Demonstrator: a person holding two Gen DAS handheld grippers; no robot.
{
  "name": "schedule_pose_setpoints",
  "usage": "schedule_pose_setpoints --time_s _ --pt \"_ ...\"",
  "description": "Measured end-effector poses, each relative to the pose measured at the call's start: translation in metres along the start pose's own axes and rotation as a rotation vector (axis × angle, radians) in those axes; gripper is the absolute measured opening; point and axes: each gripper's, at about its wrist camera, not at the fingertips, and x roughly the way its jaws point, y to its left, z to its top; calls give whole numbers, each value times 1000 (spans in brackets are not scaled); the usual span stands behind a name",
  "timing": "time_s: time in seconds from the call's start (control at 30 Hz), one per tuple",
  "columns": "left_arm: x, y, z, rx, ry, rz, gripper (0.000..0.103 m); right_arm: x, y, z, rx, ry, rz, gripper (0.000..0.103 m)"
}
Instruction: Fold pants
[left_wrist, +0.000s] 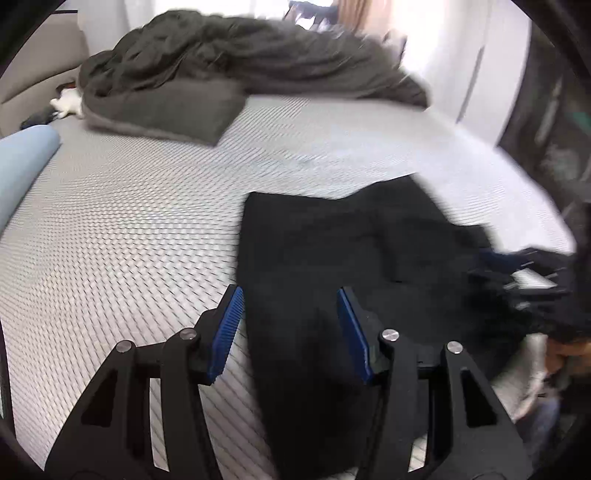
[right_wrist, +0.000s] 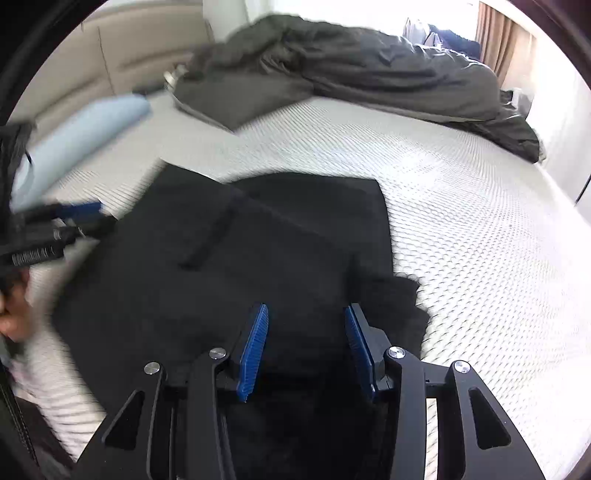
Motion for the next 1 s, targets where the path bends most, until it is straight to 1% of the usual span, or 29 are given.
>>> schedule_pose_setpoints --time_s 0.03,0.07,0.1,0.13,0.17,0.2,0.23,0.3,0.33,0.37,0.4,0.43,0.47,0.5,0.53,0.57,0.6,0.63,0.67,0.7,0.73,0.77,0.8,0.83,0.87,0.9,0.97,1.0 --pt "-5 -8 -7 15 0 -27 50 -3 8 -1 -1 -4 52 45" --pt "-5 -21 -18 54 15 -59 50 -4 21 -2 -14 6 95 45" --pt "-2 -26 -24 80 33 -68 50 -2 33 -5 -40 20 123 45" --pt "4 -35 -33 121 70 -69 50 2 45 -8 -82 43 134 45" --pt "12 -41 -41 167 105 -46 50 8 56 -12 -114 63 119 45" --pt "18 -43 -45 196 113 -26 51 11 60 -17 -143 83 101 45" --pt "17 -42 -51 227 105 -21 52 12 55 -26 -160 95 96 45" --pt "9 -36 -57 241 108 -34 55 -3 34 -39 -146 103 56 45" --pt "4 -30 -59 230 113 -50 55 -11 23 -45 -138 101 51 45" --pt "0 -26 -60 220 112 -56 55 -20 13 -52 -127 92 76 44" --pt "-5 -22 -60 201 110 -62 55 -32 2 -58 -103 74 133 44" --pt "-12 -17 -57 170 104 -80 55 -45 -5 -61 -83 55 171 44" --pt "-19 -10 -54 127 84 -111 55 -53 -9 -62 -68 40 194 48" --pt "-22 -6 -51 93 62 -129 55 -61 -24 -60 -23 0 233 57" --pt "-35 3 -50 53 38 -138 55 -66 -32 -57 18 -24 240 63" --pt "-36 14 -47 -3 28 -136 57 -69 -41 -57 63 -43 235 70" --pt "-33 19 -45 -31 34 -131 57 -69 -56 -56 137 -56 221 70" --pt "-27 26 -44 -69 50 -118 57 -73 -62 -62 190 -51 219 70" --pt "-18 35 -44 -116 73 -93 57 -73 -74 -68 249 -36 229 70" --pt "-11 42 -44 -152 92 -69 57 -64 -83 -70 318 -5 251 70" --pt "-2 50 -45 -213 118 -48 57 -52 -93 -75 390 36 283 68" --pt "3 59 -47 -279 116 -83 53 -40 -102 -81 462 72 328 60" --pt "6 63 -47 -306 113 -105 41 -34 -110 -85 526 91 388 52" --pt "9 65 -45 -327 118 -137 30 -28 -115 -87 572 101 430 51" --pt "12 64 -41 -333 128 -170 22 -25 -117 -89 608 99 452 43" --pt "13 62 -36 -333 131 -153 21 -26 -127 -84 620 91 464 35" --pt "17 53 -22 -293 126 -90 21 -29 -125 -80 618 70 467 29" --pt "20 50 -15 -282 120 -64 20 -34 -123 -74 600 45 439 27"
